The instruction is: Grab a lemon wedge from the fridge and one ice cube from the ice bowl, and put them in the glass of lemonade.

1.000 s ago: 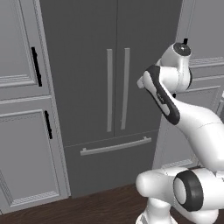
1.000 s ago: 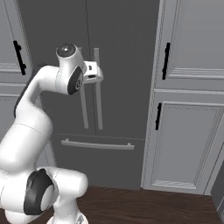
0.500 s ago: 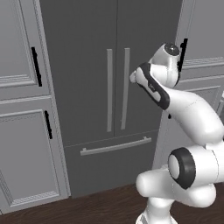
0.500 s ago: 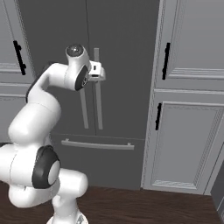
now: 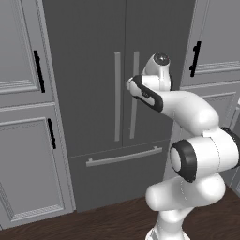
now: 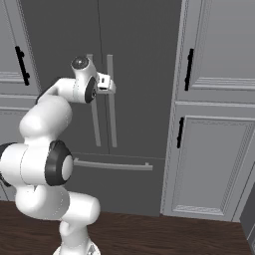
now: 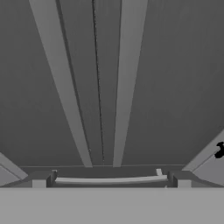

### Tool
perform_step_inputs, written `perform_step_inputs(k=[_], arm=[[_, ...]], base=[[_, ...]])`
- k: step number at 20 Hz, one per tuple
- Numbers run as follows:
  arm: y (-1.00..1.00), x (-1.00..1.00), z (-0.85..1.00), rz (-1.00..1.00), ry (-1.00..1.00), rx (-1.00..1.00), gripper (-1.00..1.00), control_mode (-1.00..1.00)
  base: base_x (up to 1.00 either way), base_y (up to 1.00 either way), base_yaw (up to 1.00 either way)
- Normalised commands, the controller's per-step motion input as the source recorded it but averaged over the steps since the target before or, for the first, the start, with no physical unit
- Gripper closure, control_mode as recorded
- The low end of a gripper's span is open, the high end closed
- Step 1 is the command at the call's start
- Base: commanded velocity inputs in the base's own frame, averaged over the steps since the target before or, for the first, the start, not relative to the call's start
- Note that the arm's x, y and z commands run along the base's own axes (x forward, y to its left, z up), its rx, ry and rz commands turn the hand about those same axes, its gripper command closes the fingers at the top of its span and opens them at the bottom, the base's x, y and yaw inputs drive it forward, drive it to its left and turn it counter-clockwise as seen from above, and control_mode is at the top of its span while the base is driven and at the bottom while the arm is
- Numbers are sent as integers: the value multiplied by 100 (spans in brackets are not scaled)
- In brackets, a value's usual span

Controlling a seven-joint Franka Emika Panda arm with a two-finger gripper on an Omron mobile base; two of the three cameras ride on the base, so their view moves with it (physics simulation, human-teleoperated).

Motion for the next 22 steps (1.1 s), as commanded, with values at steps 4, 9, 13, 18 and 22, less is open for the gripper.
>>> perform_step_inputs(k=[4,9,13,18,22], arm=[[-21,52,-4,0,-3,0,-100,-100],[-2,37,0,1,0,0,-100,-100],[0,49,-19,3,0,0,-100,-100],[0,52,-24,1,0,0,-100,-100],[-4,50,-16,1,0,0,-100,-100]], base=[[0,0,0],[0,0,0],[0,0,0],[0,0,0],[0,0,0]])
